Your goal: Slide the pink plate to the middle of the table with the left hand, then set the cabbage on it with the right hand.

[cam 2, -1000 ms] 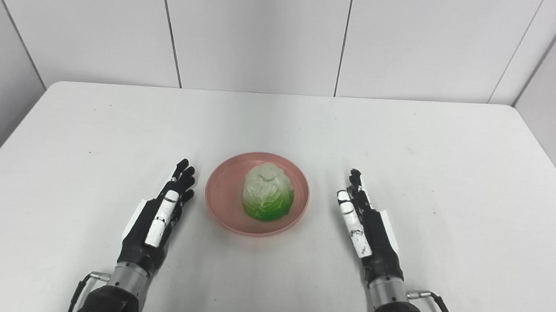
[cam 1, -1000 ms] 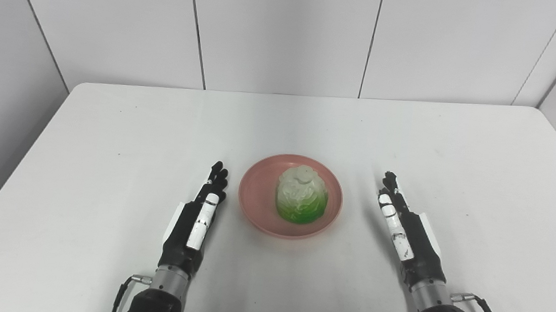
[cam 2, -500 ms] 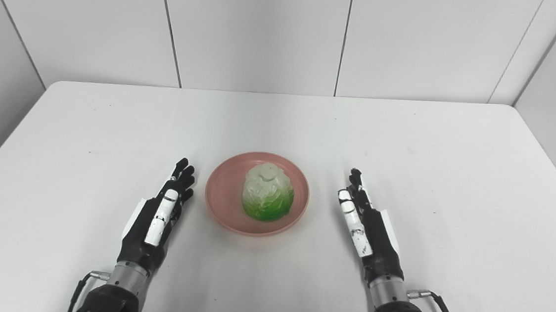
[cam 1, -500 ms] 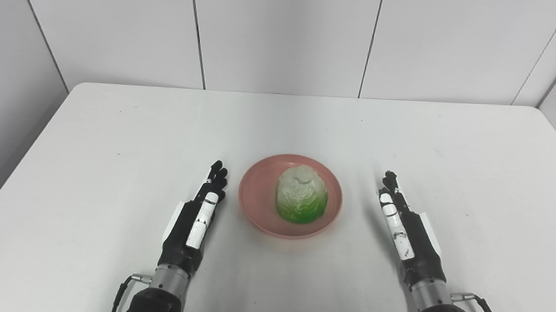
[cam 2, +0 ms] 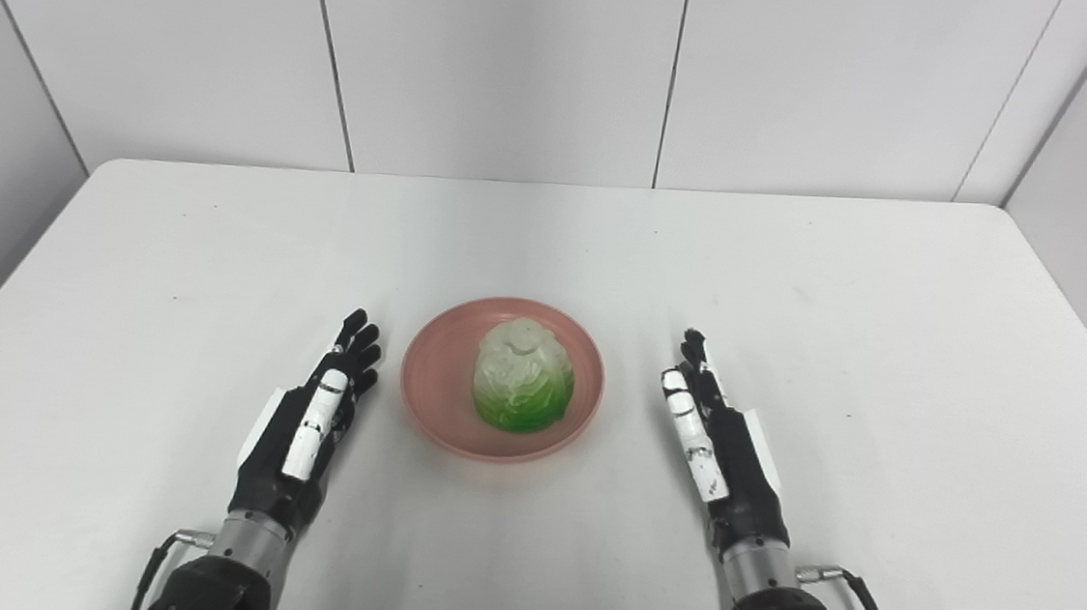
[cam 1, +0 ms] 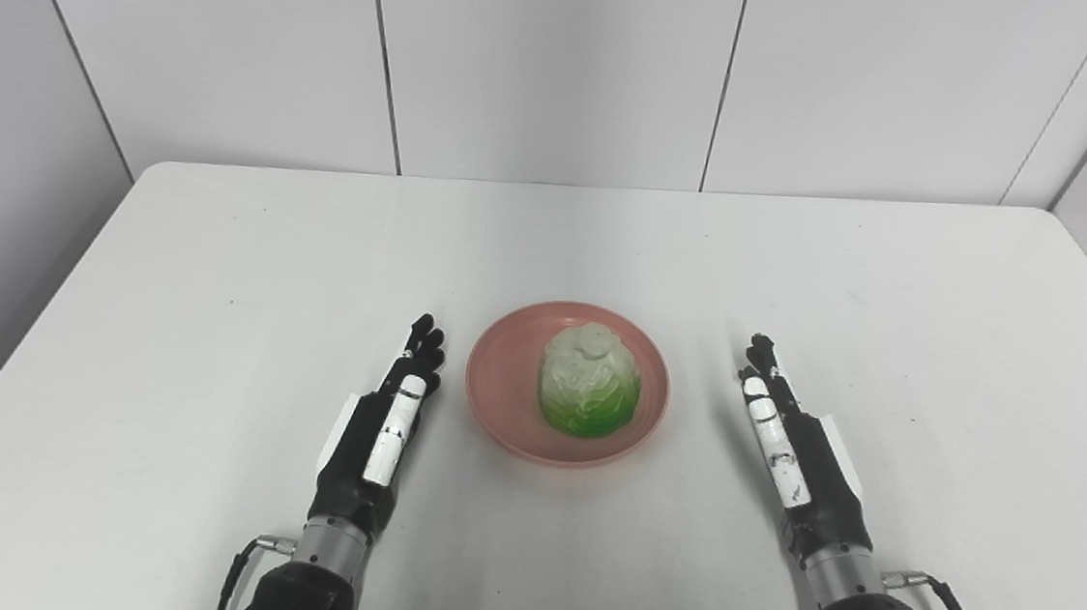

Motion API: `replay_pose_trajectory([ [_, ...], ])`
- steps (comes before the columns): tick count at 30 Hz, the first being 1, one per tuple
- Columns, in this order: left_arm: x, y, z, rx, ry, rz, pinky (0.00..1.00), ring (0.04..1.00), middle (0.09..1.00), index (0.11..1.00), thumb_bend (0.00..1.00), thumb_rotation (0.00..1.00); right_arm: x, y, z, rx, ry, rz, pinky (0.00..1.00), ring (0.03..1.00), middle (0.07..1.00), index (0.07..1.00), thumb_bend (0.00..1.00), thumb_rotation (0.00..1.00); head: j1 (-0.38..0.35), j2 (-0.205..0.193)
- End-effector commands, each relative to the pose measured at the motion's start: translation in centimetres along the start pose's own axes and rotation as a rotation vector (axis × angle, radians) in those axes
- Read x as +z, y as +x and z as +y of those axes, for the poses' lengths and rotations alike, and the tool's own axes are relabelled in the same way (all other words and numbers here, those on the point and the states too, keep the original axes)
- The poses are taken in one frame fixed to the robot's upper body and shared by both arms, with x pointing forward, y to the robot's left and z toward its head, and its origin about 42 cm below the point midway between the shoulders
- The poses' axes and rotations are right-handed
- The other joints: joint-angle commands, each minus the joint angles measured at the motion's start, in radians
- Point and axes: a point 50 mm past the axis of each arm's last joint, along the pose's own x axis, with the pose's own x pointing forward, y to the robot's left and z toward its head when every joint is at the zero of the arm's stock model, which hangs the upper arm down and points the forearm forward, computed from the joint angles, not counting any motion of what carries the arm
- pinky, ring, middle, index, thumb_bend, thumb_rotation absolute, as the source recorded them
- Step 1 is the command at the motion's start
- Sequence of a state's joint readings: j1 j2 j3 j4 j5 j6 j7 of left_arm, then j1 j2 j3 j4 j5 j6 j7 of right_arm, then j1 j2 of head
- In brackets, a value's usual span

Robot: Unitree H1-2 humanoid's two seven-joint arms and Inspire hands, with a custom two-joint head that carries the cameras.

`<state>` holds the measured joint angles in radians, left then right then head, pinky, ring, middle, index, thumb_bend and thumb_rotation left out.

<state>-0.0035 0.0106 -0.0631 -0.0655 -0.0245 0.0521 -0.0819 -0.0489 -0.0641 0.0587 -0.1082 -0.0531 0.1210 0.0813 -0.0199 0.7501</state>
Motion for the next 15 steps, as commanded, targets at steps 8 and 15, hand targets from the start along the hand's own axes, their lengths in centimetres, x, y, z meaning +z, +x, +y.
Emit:
replay_pose_trajectory([
  [8, 0.00, 0.25, 0.71, 0.012, 0.003, 0.013, 1.00, 0.988, 1.000, 1.000, 0.41, 1.00, 0.93, 0.57, 0.62, 0.034, -0.004, -0.014, 1.00, 0.997, 1.000, 0.997, 0.25, 1.00, -0.002, 0.005],
  [15, -0.12, 0.22, 0.84, 0.015, -0.003, 0.013, 0.99, 0.986, 0.998, 1.000, 0.42, 1.00, 0.93, 0.57, 0.72, 0.039, -0.003, -0.017, 1.00, 0.995, 1.000, 0.995, 0.24, 1.00, -0.003, 0.008],
])
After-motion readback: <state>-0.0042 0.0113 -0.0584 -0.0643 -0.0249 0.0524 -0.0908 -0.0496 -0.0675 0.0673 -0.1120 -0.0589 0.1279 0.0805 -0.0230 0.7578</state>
